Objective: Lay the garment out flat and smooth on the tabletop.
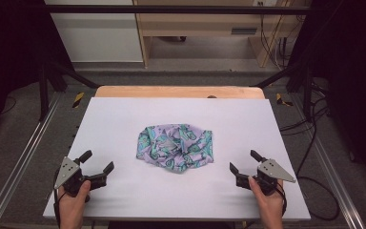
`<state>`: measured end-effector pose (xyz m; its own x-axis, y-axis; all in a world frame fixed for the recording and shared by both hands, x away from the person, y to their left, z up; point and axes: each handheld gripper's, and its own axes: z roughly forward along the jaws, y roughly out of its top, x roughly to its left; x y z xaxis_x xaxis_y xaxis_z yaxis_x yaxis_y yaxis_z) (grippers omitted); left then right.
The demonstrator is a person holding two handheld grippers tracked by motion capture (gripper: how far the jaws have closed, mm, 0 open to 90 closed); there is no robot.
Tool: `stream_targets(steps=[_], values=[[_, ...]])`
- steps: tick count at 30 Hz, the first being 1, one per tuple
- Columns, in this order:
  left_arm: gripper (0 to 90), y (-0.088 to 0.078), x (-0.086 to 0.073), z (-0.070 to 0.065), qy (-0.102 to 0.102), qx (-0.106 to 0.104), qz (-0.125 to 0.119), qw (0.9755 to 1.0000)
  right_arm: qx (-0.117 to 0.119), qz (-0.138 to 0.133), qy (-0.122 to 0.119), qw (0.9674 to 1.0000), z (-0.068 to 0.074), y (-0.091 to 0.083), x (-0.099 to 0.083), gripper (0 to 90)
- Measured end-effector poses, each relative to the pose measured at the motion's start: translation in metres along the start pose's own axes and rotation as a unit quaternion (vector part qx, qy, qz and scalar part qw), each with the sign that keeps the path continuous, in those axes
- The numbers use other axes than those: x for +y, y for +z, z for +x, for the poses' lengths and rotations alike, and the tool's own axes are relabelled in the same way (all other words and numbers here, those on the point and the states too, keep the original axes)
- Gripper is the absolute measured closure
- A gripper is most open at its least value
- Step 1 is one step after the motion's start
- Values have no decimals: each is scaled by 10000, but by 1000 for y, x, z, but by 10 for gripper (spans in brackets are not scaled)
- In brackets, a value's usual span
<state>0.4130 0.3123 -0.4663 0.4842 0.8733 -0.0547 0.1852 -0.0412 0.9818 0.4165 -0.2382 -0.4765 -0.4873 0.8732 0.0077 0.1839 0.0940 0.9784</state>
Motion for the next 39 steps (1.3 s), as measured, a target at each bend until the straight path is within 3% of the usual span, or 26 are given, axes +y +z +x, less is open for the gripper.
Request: stream_targets(steps=[10, 15, 19, 22, 24, 26, 28, 29, 30, 33, 35, 36, 39], values=[[37, 6, 0, -10, 140, -3, 217, 9997, -35, 358, -47, 9993, 6, 6, 0, 72], [79, 11, 4, -23, 324, -1, 768, 9965, -9, 661, -115, 9977, 17, 14, 3, 114], [170, 27, 11, -37, 628, -279, 1496, 9864, 196, 1160, -361, 9924, 33, 30, 12, 254], [252, 46, 17, -46, 848, -402, 1705, 9809, 435, 1538, -554, 9856, 43, 49, 18, 355], [292, 62, 21, -50, 928, -505, 1948, 9751, 562, 1753, -629, 9809, 48, 62, 21, 413], [342, 79, 23, -55, 1183, -599, 2208, 9663, 651, 1976, -690, 9757, 52, 75, 22, 462], [403, 95, 23, -57, 1363, -600, 2455, 9579, 580, 2130, -737, 9725, 53, 85, 21, 500], [422, 95, 23, -57, 1363, -600, 2455, 9579, 602, 2175, -717, 9716, 52, 90, 21, 523], [467, 107, 20, -55, 1303, -640, 2589, 9549, 611, 2254, -676, 9700, 51, 94, 20, 542], [565, 119, 17, -55, 1158, -772, 2682, 9533, 690, 2475, -613, 9645, 50, 100, 16, 635], [641, 123, 16, -59, 1215, -818, 2766, 9498, 780, 2560, -582, 9618, 50, 100, 15, 762], [704, 125, 15, -61, 1256, -885, 2804, 9475, 798, 2538, -602, 9621, 50, 99, 15, 815], [860, 123, 14, -65, 1282, -895, 2801, 9471, 911, 2479, -567, 9628, 50, 93, 17, 882]])
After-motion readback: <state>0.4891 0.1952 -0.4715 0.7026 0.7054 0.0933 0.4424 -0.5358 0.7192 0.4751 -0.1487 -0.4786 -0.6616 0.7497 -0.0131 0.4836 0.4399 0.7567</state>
